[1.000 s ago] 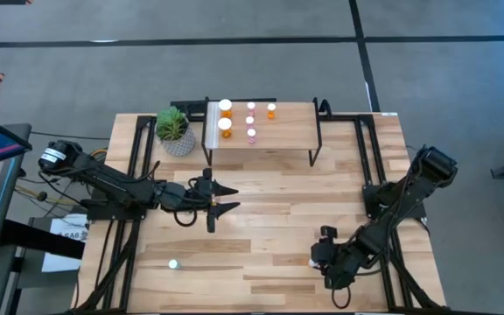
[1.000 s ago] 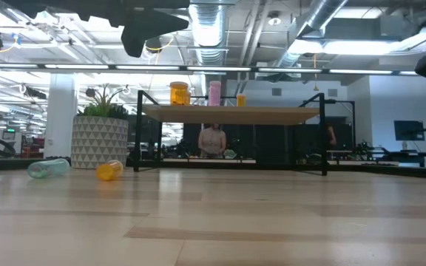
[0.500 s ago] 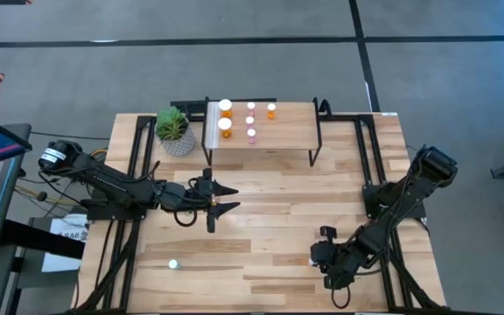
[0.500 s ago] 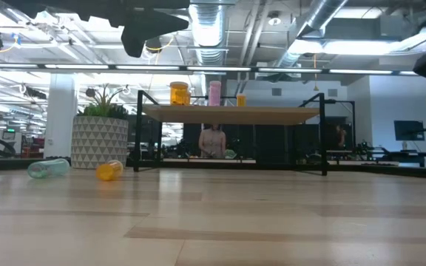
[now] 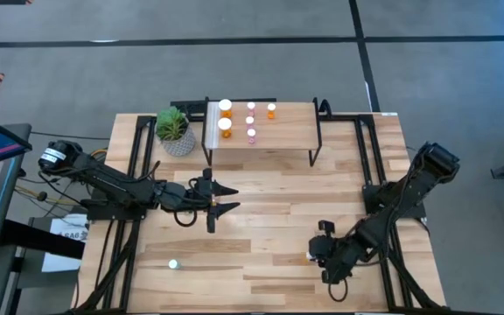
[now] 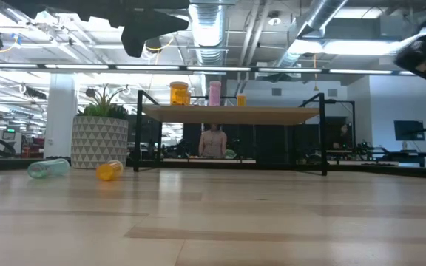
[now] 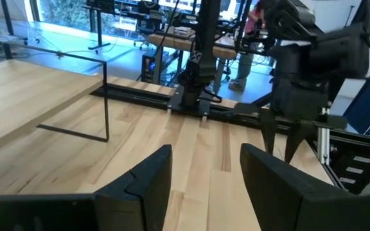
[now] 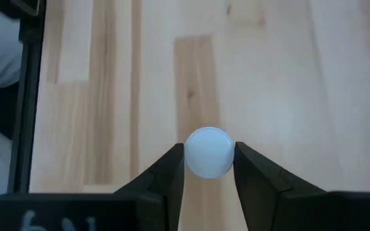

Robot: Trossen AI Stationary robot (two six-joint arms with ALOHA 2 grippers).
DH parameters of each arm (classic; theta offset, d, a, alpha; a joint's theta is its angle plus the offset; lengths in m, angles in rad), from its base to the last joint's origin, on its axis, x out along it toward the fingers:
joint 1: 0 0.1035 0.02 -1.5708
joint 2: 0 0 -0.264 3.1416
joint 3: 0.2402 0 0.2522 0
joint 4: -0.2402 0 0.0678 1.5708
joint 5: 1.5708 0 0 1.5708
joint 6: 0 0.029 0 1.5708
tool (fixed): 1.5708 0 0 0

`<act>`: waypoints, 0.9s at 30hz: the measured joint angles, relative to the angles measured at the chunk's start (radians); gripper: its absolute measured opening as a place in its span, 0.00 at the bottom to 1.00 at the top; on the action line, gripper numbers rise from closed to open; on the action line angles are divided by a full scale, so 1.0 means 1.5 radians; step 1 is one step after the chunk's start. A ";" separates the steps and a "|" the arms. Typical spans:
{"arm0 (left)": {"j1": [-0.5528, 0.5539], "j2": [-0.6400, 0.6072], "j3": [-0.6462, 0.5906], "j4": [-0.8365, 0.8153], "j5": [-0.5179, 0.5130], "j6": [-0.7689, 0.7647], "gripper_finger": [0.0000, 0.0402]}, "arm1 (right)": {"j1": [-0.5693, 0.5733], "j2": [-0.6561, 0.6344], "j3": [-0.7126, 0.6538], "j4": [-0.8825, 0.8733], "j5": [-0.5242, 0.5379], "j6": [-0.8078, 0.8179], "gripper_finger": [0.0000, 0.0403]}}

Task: Pick and place medicine bottles onto shelf by color
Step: Put the small bottom orange pill bottle aligned with the other small orange pill bottle on the shelf

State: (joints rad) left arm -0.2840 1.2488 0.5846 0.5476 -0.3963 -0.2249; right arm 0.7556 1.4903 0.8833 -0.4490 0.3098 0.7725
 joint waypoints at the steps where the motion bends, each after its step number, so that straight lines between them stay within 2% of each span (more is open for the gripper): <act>1: 0.000 0.000 0.000 -0.002 0.003 0.000 0.42 | -0.012 -0.007 0.000 0.000 0.001 -0.015 0.35; 7: 0.000 -0.002 0.000 -0.006 0.007 0.040 0.42 | -0.117 -0.077 0.000 -0.005 0.002 -0.148 0.35; 16: 0.000 -0.048 -0.001 -0.048 -0.007 0.075 0.42 | -0.369 -0.216 0.067 -0.006 0.003 -0.419 0.35; 21: 0.000 -0.062 -0.001 -0.078 -0.007 0.072 0.42 | -0.529 -0.211 0.142 -0.010 -0.051 -0.541 0.35; 27: 0.000 -0.062 -0.001 -0.094 -0.007 0.072 0.42 | -0.682 -0.141 0.227 -0.028 -0.146 -0.615 0.35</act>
State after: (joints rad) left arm -0.2844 1.1564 0.5837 0.4070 -0.4068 -0.1175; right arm -0.2678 1.2788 1.2235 -0.4904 0.0912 -0.1494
